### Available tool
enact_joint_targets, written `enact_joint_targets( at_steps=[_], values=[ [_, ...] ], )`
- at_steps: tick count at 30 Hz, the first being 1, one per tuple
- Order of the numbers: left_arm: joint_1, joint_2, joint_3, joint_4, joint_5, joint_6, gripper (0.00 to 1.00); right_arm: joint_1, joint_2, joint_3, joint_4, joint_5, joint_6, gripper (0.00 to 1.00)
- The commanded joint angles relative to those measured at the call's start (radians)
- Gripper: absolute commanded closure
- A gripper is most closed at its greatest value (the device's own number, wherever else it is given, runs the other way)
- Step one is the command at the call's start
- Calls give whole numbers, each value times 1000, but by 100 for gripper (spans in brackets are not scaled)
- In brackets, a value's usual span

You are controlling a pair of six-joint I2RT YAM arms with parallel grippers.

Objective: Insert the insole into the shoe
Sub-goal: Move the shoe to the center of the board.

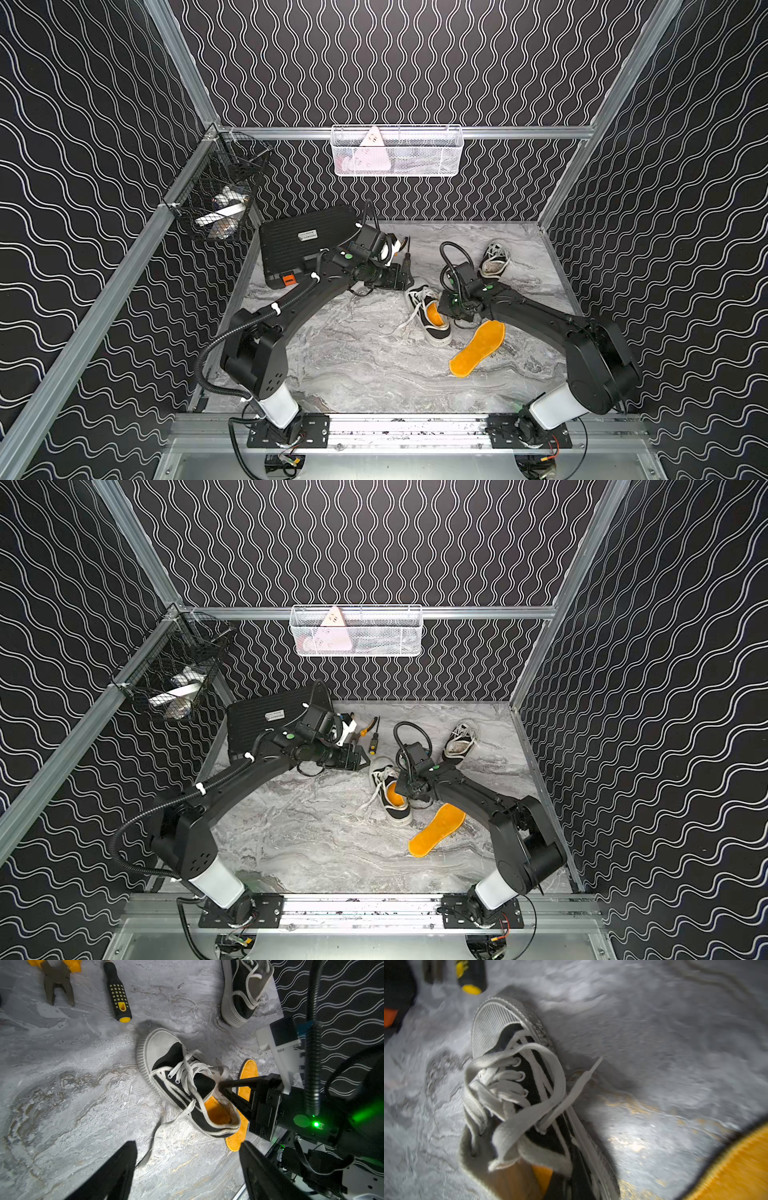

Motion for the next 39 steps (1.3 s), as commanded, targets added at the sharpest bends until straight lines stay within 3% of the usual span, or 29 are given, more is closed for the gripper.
enact_joint_targets(
  at_steps=[1, 6, 10, 17, 25, 39],
  values=[
    [1, -8, -30, 16, -107, -59, 22, -18, -1, 14, -46, 89, 125, 95],
    [2, -18, -134, 50, -162, -88, 24, -54, 62, 63, -33, 145, 219, 94],
    [3, -41, -200, 64, -190, -105, 24, -68, 161, 169, 5, 153, 172, 93],
    [5, -69, -227, 32, -268, -89, 25, -146, 334, 318, 49, 173, 227, 94],
    [16, -70, -224, 14, -272, -82, 26, -173, 508, 494, 92, 190, 336, 92],
    [32, -49, -214, 18, -281, -81, 26, -155, 486, 481, 101, 277, 669, 89]
  ],
)
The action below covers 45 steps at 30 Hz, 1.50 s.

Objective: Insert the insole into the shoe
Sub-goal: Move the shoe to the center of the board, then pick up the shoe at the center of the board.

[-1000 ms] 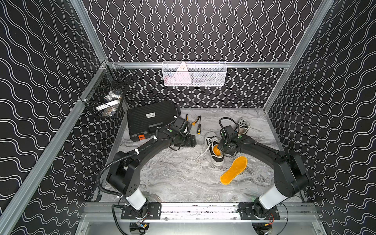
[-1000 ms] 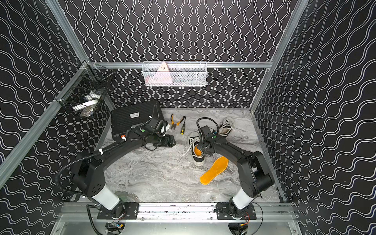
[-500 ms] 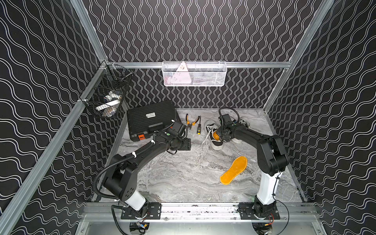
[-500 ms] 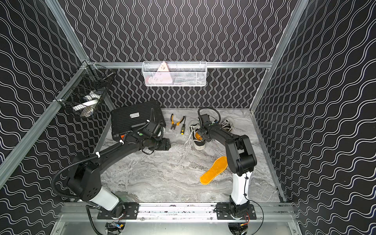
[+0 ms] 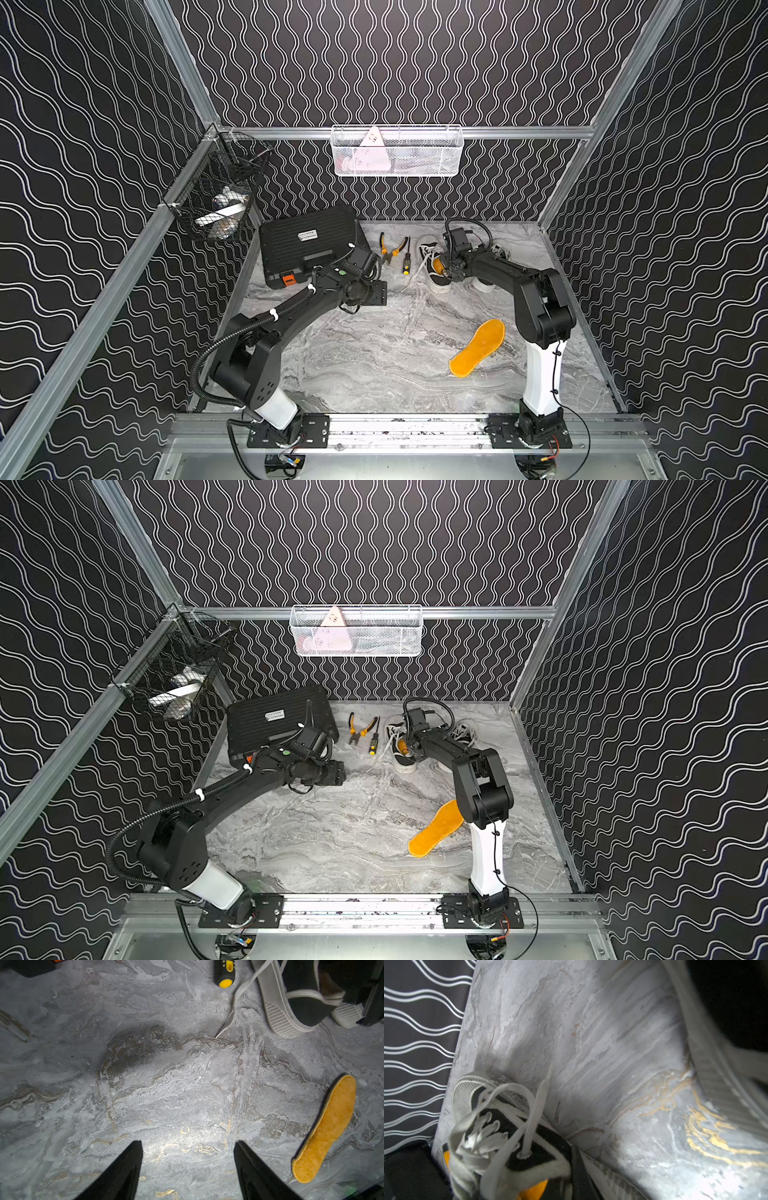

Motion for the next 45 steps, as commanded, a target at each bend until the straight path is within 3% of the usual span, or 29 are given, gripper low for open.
enact_joint_targets(
  at_steps=[1, 5, 10, 13, 20, 26, 31, 36, 41, 45],
  values=[
    [1, 9, 16, 7, -12, -7, 26, 13, -30, -21, -15, 67, 154, 89],
    [2, 16, 18, 15, -11, -13, 25, 16, 18, 44, -26, -4, 99, 82],
    [1, 10, -1, 32, -20, -26, 25, 19, -24, -15, -5, -75, 23, 56],
    [1, -2, -15, 41, -20, -33, 25, 12, -104, -68, -19, -67, -41, 47],
    [1, -7, -24, 62, -42, -3, 25, -16, -320, -126, -119, -90, -362, 31],
    [0, -7, -21, 63, -47, 17, 25, -184, -433, -194, -291, 4, -545, 32],
    [0, 5, -6, 69, -21, 15, 26, -357, -367, -150, -319, -113, -700, 34],
    [0, 12, 9, 63, -9, 21, 26, -408, -244, -51, -330, -252, -801, 33],
    [0, 6, 9, 58, -22, 33, 26, -412, -166, 1, -317, -274, -821, 33],
    [0, 4, 6, 52, -25, 34, 26, -424, -78, 60, -372, -251, -823, 43]
  ],
)
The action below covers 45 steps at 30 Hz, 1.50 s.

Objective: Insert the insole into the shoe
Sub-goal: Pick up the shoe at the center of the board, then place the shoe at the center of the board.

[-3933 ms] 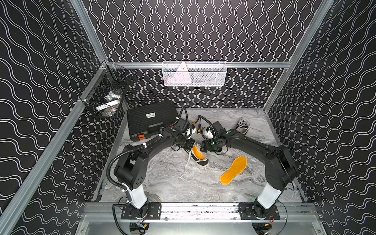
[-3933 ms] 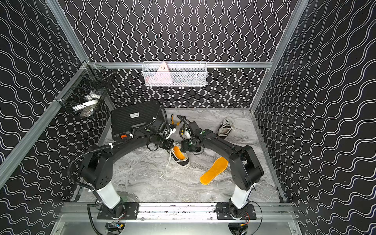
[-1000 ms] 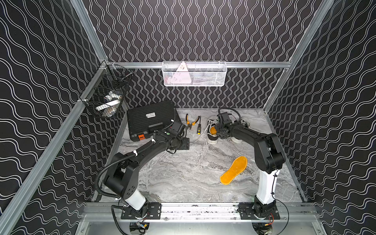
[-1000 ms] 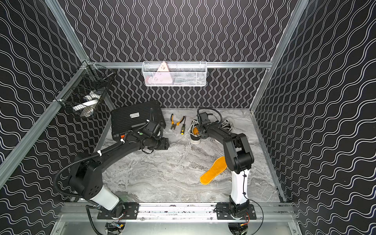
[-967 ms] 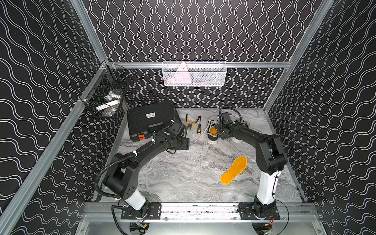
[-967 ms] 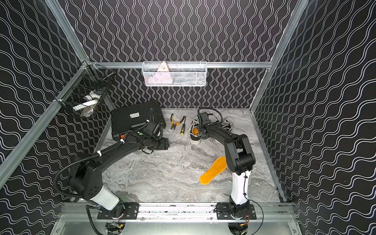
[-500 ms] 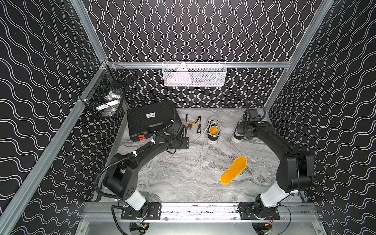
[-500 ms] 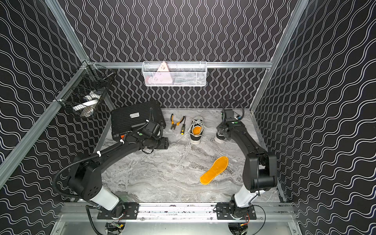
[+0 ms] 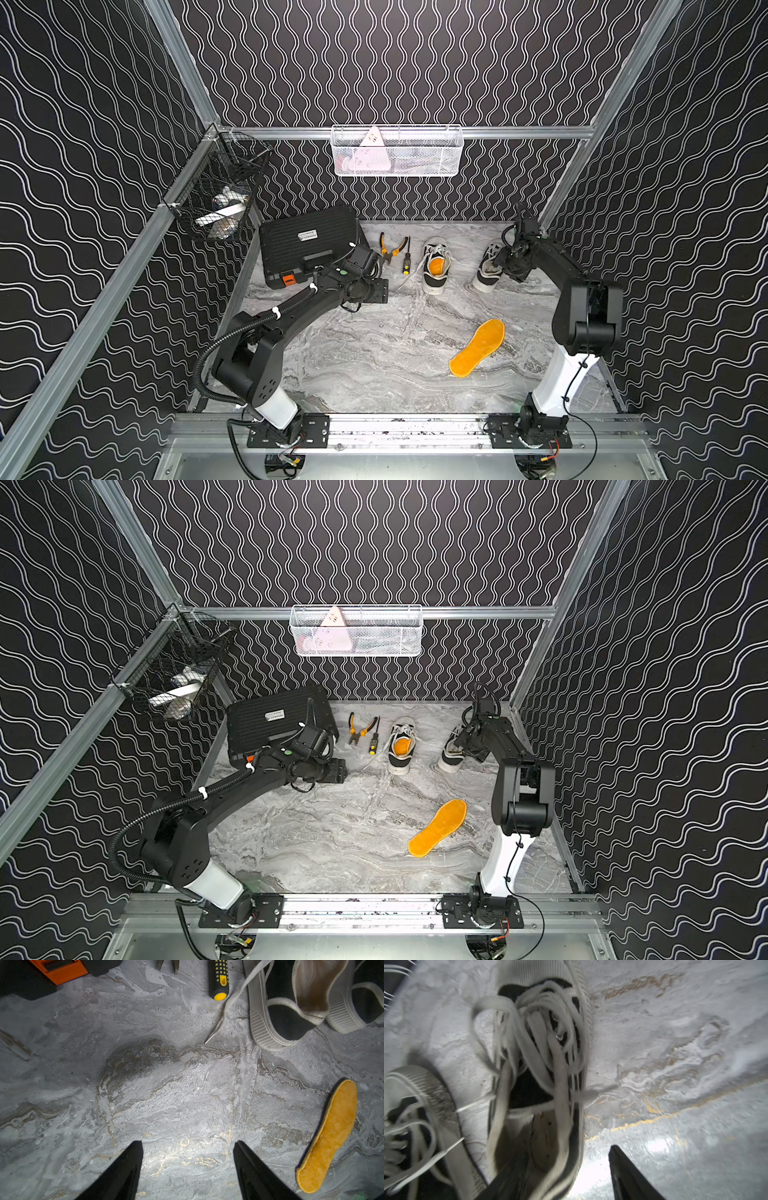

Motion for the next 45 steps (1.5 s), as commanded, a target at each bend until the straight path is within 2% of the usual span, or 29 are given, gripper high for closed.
enact_joint_targets(
  at_steps=[1, 6, 10, 15, 20, 25, 29, 31, 34, 36, 39, 42, 45],
  values=[
    [2, -8, 6, 0, -14, 6, 26, -13, 36, 19, -39, 5, -23, 50],
    [2, -4, 12, -9, -15, 14, 26, -30, 47, 42, -46, 24, -57, 81],
    [1, 6, 15, -1, -10, 10, 26, -30, -37, 33, -56, 30, -74, 91],
    [1, 21, 33, -7, -5, 14, 26, -12, -194, -27, -90, 17, -53, 93],
    [1, 12, 68, -34, 10, 12, 26, 72, -415, -175, -110, -22, 0, 94],
    [1, -5, 99, -59, 25, 7, 26, 266, -623, -331, -127, -61, 106, 95],
    [-3, -20, 95, -76, 48, 24, 26, 424, -740, -505, -19, -108, 247, 95],
    [-9, -33, 89, -91, 46, 33, 26, 491, -752, -572, 56, -122, 290, 95],
    [-11, -61, 60, -106, 24, 28, 25, 563, -723, -696, 270, -211, 311, 94],
    [-10, -78, 35, -113, 8, 15, 25, 584, -656, -764, 445, -283, 313, 94],
    [-12, -98, 10, -140, 1, -26, 25, 621, -541, -790, 590, -302, 293, 93],
    [-58, -121, -16, -158, -38, -63, 25, 643, -445, -727, 560, -316, 253, 93],
    [-107, -133, -44, -160, -71, -90, 24, 671, -469, -700, 495, -281, 252, 93]
  ],
)
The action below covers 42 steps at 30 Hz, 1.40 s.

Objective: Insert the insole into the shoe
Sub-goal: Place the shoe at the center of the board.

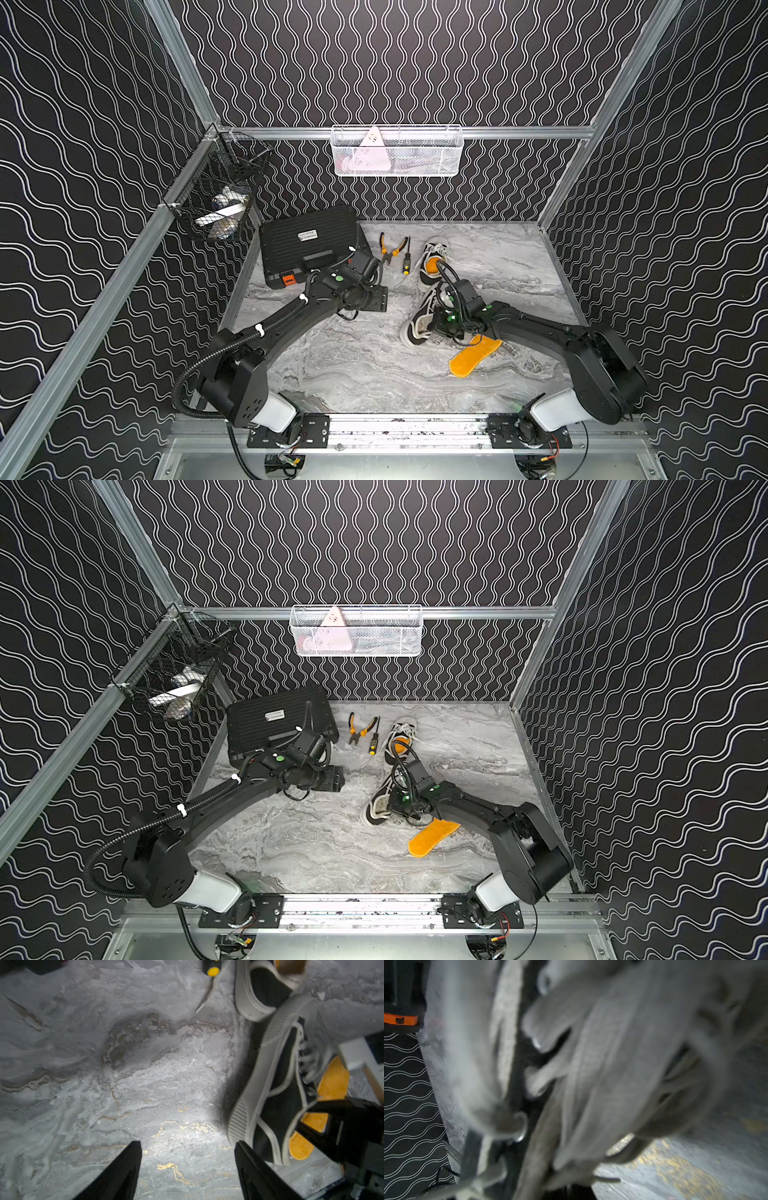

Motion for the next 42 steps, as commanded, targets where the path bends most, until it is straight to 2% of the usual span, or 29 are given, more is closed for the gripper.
enact_joint_targets(
  at_steps=[1, 5, 9, 13, 19, 24, 29, 31, 38, 42],
  values=[
    [-24, -18, -29, -18, -41, -65, 24, 23, -41, 26, 32, 13, -12, 93],
    [-26, -28, -33, -7, -45, -88, 24, 50, -172, 29, -81, 47, 22, 94],
    [-26, -3, 21, -28, -60, -53, 24, 82, -275, 43, -198, 93, 57, 94],
    [-25, 22, 60, -33, -60, -37, 24, 92, -310, 48, -237, 99, 63, 94],
    [-25, 24, 65, -21, -29, -34, 24, 92, -191, 18, -115, 63, 3, 93],
    [-32, -8, 1, -45, -18, -73, 24, 96, -52, 30, 41, 50, 47, 93],
    [-98, -26, -69, -10, -41, -106, 22, 115, 23, 62, 97, 34, 75, 89],
    [-122, -25, -79, 15, -48, -111, 22, 117, 22, 62, 93, 30, 79, 86],
    [-157, 34, -78, 47, -88, -127, 23, 117, -12, 49, 9, 86, 51, 62],
    [-164, 92, -44, 73, -77, -115, 23, 117, -1, 72, -28, 135, 36, 59]
  ],
)
